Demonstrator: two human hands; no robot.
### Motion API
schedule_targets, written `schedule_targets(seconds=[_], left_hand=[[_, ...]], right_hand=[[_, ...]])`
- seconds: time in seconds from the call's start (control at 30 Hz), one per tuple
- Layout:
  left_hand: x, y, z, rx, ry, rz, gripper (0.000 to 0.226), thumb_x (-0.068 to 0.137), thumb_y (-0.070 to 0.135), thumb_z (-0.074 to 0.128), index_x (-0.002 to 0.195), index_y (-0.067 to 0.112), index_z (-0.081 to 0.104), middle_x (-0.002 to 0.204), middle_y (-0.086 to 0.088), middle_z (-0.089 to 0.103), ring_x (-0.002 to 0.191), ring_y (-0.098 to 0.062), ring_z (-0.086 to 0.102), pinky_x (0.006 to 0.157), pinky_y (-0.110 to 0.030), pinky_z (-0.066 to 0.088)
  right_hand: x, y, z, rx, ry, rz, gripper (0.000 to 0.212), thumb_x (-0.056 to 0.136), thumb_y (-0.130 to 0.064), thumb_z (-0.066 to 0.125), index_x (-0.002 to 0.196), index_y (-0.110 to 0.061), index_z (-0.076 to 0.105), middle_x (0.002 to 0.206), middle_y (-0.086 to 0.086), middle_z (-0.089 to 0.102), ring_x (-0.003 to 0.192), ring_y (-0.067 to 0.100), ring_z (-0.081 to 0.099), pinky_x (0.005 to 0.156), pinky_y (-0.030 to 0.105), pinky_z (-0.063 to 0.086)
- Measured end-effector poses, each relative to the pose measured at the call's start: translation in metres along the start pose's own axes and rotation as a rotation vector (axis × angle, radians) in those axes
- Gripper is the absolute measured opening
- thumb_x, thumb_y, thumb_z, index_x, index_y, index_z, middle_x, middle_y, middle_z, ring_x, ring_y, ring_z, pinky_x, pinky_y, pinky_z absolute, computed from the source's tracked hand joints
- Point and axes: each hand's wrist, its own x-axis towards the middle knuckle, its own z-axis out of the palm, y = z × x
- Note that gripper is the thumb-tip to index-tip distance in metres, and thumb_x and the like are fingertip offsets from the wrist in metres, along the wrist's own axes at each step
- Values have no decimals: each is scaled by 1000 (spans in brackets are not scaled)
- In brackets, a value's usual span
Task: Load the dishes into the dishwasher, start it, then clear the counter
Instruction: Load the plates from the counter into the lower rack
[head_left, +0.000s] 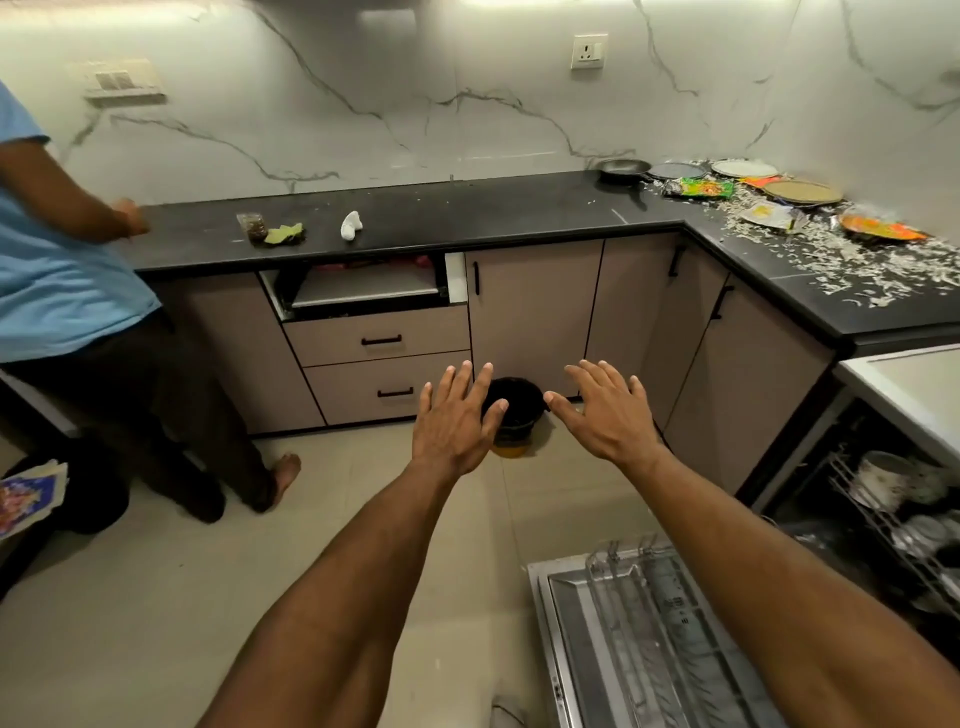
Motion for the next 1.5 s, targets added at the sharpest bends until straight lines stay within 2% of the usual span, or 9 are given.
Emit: schedule_targets(seconds=[0.53,1.03,1.3,1.5], left_hand=[[243,-35,13,-4,-32,110,61,101,54,18,155,30,4,163,-3,6,150,-21,1,121,-47,4],[492,-51,43,-16,-90,355,60,102,53,20,155,30,7,163,-1,7,150,-21,1,120,-45,2],[604,-14,64,-40,-100,459,60,101,54,21,155,29,9,163,-2,8,150,-21,3,120,-45,3],[682,34,95,11,-103,546,60,101,54,21,155,29,10,163,-2,11,150,-21,6,120,-45,7]], right_hand=[[217,39,23,-17,9,124,70,95,-67,26,150,-25,32,159,0,27,149,20,15,119,52,10],[407,86,35,-34,96,377,70,95,-67,27,150,-24,33,160,-1,25,149,19,12,119,53,8],[480,141,24,-55,156,481,70,94,-67,28,150,-25,33,160,-1,25,149,19,11,119,52,8],[531,216,19,-50,181,548,70,94,-67,27,150,-25,32,160,-1,24,150,19,11,120,52,8]])
